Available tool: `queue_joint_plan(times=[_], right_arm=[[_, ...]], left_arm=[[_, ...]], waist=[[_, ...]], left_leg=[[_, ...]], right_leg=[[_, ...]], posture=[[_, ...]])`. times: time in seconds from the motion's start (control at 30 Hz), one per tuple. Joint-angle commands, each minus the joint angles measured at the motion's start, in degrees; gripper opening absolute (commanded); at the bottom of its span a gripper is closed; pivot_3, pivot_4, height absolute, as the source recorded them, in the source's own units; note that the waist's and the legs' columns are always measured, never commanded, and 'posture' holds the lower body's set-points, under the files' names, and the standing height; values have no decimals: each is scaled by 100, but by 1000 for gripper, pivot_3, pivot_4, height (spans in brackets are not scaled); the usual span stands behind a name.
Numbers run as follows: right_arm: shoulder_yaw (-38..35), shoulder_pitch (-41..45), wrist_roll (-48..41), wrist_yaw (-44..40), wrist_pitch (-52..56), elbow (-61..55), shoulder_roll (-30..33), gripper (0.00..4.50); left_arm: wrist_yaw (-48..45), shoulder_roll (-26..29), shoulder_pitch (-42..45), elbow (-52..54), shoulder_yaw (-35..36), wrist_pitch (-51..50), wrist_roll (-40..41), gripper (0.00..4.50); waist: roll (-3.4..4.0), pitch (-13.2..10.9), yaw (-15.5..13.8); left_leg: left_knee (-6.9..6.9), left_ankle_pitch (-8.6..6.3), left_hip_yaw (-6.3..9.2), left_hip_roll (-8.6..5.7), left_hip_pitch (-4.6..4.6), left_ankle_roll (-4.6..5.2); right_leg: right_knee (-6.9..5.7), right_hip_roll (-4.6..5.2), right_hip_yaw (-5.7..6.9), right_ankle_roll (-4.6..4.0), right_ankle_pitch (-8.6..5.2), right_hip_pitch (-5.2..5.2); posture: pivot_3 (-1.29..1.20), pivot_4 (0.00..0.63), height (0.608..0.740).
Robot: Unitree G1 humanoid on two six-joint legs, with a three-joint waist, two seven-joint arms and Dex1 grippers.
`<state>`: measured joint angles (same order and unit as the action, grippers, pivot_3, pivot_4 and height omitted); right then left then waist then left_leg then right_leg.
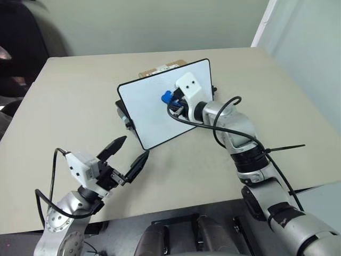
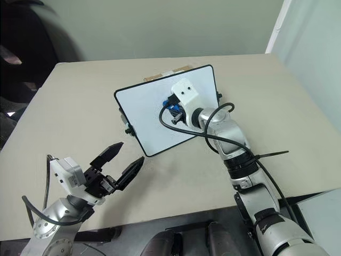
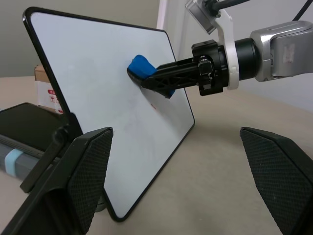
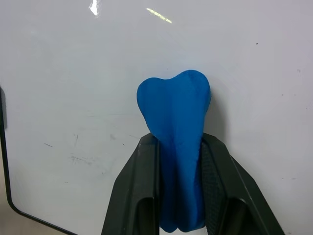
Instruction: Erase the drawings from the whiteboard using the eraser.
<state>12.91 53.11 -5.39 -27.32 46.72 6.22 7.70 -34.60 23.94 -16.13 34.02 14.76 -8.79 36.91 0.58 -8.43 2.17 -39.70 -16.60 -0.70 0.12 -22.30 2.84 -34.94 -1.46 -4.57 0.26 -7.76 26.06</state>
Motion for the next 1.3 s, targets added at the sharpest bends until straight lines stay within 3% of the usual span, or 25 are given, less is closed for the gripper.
queue_joint_plan(times=[0.03,0.27,0.5,0.93,1.3], right_arm=[[85,-227,160,98,59,227,122,991],[437,-886,273,-24,237,374,342,991],[400,-854,295,-34,306,333,409,991],[-422,-74,169,318,-109,23,252,991],[-1230,-943,-67,320,46,-1313,890,991]], left_arm=[[15,44,-9,271,90,43,68,4500],[18,56,-27,308,102,29,86,4500],[14,69,3,300,104,14,87,4500],[-32,55,183,130,32,38,-8,4500],[-100,63,256,70,-58,38,-62,4500]], waist=[[-3,2,-2],[-6,3,12],[-5,3,11],[-4,2,11],[-4,2,-50]], left_leg=[[-1,-1,0,0,0,-1],[-13,-5,0,1,38,12],[-10,13,3,4,36,6],[7,9,2,3,3,3],[3,4,2,2,-2,7]], right_leg=[[1,0,0,1,-1,-1],[-3,0,-1,-5,10,-42],[-7,-3,0,-7,21,-38],[0,-3,0,-9,19,-1],[3,-2,0,0,9,-13]], posture=[[0,150,740],[0,150,740],[0,150,740],[0,150,740],[0,150,740]])
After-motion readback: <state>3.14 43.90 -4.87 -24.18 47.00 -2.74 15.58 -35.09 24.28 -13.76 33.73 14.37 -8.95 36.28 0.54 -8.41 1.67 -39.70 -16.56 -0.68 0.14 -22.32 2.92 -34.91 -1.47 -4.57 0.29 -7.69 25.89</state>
